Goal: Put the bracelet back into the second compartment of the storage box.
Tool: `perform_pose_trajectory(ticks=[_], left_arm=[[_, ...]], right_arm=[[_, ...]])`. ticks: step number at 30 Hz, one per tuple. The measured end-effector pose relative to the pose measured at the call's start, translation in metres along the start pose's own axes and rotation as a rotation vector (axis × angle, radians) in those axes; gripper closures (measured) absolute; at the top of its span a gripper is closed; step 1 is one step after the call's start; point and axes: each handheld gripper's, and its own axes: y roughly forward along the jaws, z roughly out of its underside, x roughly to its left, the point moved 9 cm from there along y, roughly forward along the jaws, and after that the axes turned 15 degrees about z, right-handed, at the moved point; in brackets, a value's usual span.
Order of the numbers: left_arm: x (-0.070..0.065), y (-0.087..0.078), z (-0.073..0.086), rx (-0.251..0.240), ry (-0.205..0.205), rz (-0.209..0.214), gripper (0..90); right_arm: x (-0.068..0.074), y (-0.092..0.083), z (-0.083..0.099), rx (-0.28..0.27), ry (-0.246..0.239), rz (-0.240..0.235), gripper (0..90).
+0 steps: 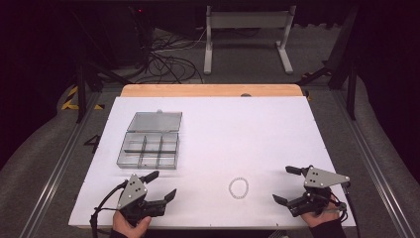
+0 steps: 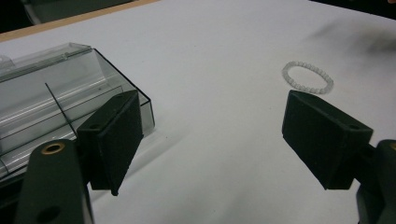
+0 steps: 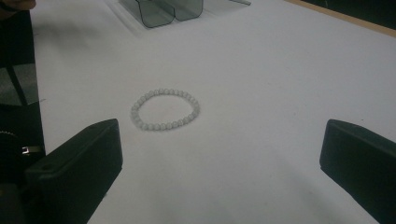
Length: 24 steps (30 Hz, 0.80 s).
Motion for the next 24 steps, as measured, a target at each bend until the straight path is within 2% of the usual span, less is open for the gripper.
perform_pose_trajectory(ticks=[7, 9, 19, 24], left_arm=[[-0.0025, 0.0008, -0.0019, 0.014, 0.067, -0.034, 21.0], [-0.0034, 0.0008, -0.0023, 0.018, 0.075, -0.032, 21.0], [-0.0055, -0.0006, -0.0042, 0.003, 0.019, 0.009, 20.4], [-0.0075, -0.0004, -0.0062, 0.013, 0.038, 0.006, 20.6]], right_arm=[[0.0013, 0.0005, 0.0, -0.002, -0.01, -0.003, 0.0], [0.0012, 0.0005, -0.0002, -0.004, -0.009, 0.001, 0.0], [0.0014, 0.0001, -0.0003, -0.007, -0.009, -0.002, 0.0], [0.002, 0.0007, 0.0001, -0.003, -0.01, -0.004, 0.0]])
